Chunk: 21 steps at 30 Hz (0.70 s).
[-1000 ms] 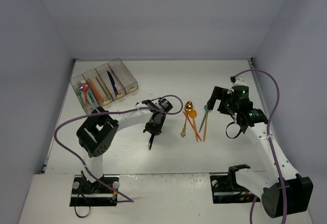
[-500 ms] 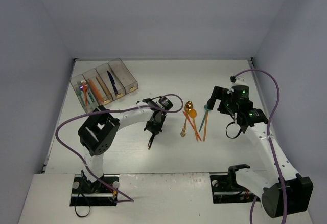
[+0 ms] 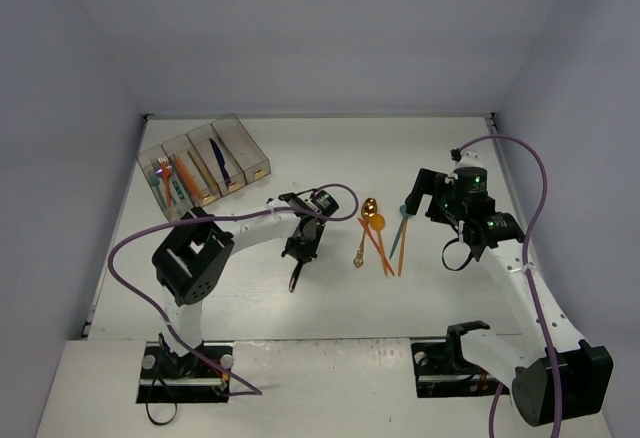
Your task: Sort the eating utensils into containers
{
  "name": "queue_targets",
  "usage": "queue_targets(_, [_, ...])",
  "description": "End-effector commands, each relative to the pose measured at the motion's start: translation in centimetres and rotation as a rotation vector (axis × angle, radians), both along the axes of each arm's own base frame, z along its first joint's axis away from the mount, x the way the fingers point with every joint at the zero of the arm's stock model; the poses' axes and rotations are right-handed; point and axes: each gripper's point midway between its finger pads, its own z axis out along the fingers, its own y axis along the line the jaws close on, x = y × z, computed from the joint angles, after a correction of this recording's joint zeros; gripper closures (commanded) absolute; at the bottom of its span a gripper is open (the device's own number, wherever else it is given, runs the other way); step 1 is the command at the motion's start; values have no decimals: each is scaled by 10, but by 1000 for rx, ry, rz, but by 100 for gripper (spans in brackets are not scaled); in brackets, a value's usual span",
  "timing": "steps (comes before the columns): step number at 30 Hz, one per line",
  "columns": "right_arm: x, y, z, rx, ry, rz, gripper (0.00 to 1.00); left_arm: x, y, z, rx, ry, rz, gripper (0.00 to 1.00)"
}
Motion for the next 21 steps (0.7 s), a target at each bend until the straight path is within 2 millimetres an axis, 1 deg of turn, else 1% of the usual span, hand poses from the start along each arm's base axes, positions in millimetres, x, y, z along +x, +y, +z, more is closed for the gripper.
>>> queue_targets(1, [10, -3, 15, -4, -58, -15, 0, 26, 6, 44, -50, -133, 44, 100])
queue_targets(4, [10, -4, 16, -6, -61, -17, 0, 38, 13, 62, -71, -181, 75, 100])
queue_targets(9, [10, -3, 17, -6, -63, -17, 0, 51, 24, 82, -124, -206, 124, 100])
queue_targets(10, [11, -3, 17, -6, -63, -17, 0, 55, 27, 86, -131, -212, 138, 100])
queue_targets(13, [10, -4, 18, -8, -66, -19, 0, 75, 50, 106, -171, -231, 217, 100])
queue_targets(16, [10, -3, 19, -5, -66, -16, 0, 109, 76, 132, -200, -285, 306, 100])
queue_targets(17, [10, -3, 18, -4, -65, -15, 0, 124, 93, 139, -211, -304, 359, 100])
queue_targets(19, [10, -2, 19, -1, -66, -13, 0, 149, 111, 154, -228, -345, 426, 100])
queue_targets(21, [10, -3, 19, 0, -68, -13, 0, 172, 138, 164, -237, -379, 508, 100])
